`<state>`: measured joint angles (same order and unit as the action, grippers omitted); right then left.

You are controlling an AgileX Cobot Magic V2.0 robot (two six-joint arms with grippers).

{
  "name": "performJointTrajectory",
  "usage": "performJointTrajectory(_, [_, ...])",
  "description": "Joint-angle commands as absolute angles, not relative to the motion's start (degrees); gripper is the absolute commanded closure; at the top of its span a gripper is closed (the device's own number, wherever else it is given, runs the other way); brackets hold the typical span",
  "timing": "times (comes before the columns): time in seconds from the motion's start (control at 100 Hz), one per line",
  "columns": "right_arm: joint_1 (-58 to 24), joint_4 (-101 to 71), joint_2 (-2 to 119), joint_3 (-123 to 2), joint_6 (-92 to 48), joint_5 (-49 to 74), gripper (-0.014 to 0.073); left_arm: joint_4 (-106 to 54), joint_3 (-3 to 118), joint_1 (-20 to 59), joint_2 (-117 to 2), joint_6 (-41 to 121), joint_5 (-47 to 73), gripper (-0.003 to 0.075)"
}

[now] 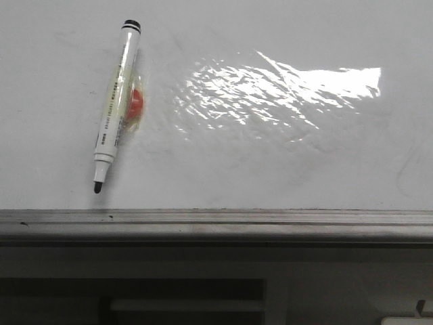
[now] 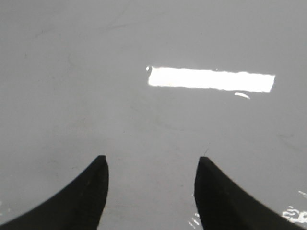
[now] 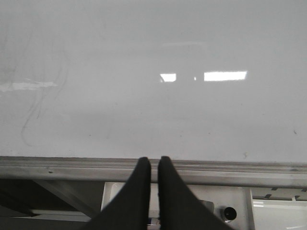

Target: Write number 9 on whiteboard

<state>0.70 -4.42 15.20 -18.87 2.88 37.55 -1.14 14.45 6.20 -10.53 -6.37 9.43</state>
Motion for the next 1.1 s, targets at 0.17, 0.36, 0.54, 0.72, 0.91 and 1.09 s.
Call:
performJointTrajectory(0.17, [1.09,-4.45,16.17,-20.82,2.69,33.42,0.0605,-2.37,19.05,13.19,-13.73,0.60,12.18,0.0315])
performJointTrajectory(0.36, [1.09,-4.45,16.17,-20.34,2.69,32.89,0.0605,-4.53,23.43,23.78,-20.50,6.95,14.43,0.0315])
performJointTrajectory(0.54, [1.09,-4.45,16.17,-19.85,2.69,32.40,0.0605,-10.32,24.45,33.54,-27.55,6.95,13.75,0.0315])
performJointTrajectory(0.72, [1.09,-4.45,16.17,-19.85,2.69,32.40,0.0605,-11.27,24.45,40.60,-33.59,6.95,10.53,0.0315])
performJointTrajectory(0.91, [1.09,-4.45,16.17,-19.85,2.69,32.40,0.0605,-11.27,24.45,45.24,-40.41,6.95,1.29,0.0315])
performJointTrajectory(1.09, [1.09,-4.45,16.17,-19.85,2.69,32.40,0.0605,-11.27,24.45,46.09,-48.09,6.83,-1.38,0.0315])
